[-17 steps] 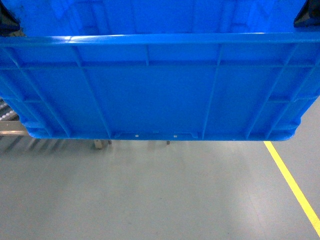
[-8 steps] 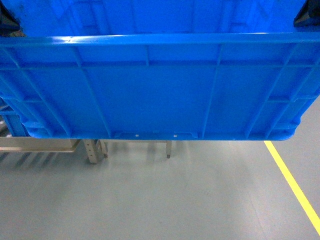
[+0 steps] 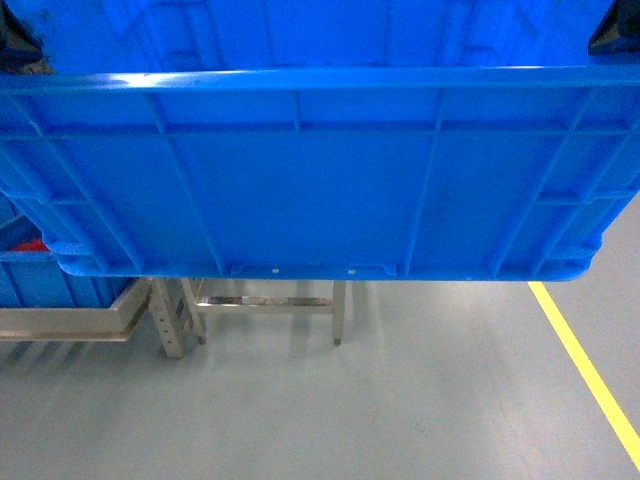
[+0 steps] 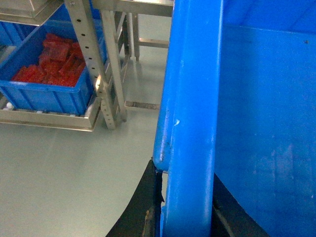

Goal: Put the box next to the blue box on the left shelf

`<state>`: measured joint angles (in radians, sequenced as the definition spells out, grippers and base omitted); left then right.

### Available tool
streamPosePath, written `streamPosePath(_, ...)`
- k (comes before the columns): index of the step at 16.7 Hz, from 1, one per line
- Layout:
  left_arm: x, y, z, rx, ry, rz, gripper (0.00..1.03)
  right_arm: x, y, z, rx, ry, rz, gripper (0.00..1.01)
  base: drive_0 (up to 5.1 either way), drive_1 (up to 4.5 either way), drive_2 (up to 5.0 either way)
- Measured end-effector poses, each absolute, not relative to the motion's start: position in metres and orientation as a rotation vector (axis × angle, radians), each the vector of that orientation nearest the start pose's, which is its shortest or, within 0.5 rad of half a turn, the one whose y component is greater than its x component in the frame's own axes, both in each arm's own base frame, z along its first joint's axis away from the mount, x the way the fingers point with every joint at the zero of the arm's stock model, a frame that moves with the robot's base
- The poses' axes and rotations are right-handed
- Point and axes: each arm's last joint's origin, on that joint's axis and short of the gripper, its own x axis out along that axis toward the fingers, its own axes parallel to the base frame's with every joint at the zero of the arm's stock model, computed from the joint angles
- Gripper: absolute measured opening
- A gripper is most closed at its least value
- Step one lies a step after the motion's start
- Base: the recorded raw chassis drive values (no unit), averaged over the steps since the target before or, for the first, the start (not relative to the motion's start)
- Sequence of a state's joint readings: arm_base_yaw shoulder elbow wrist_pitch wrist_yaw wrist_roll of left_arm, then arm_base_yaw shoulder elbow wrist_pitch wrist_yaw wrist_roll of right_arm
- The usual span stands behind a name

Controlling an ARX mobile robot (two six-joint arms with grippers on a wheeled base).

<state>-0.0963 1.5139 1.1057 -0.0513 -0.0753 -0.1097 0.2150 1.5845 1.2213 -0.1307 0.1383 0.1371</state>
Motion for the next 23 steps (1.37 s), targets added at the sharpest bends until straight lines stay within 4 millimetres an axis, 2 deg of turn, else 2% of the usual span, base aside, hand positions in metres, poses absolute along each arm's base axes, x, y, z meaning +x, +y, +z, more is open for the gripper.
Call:
streamPosePath(5,0.3392,-0.0312,0.2787,-0.069,0.475,0.000,0.12,0.3519,0.0709,0.2895,0.046,0.499,0.036,0.22,0.0,4.31,-4.3)
streamPosePath(14,0.3390,-0.0310,0.2808,-0.075,0.462,0.004,0.12,0.3522,0.0709,0.2908,0.047,0.488,0.040,0.22,-5.3,2.04,2.0)
streamPosePath(23,0.3389,-0.0310,0.2807,-0.076,0.463,0.004,0.12,0.3520,0.0709,0.2905,0.046,0.491,0.040,0.22,-4.3,0.55,4.3)
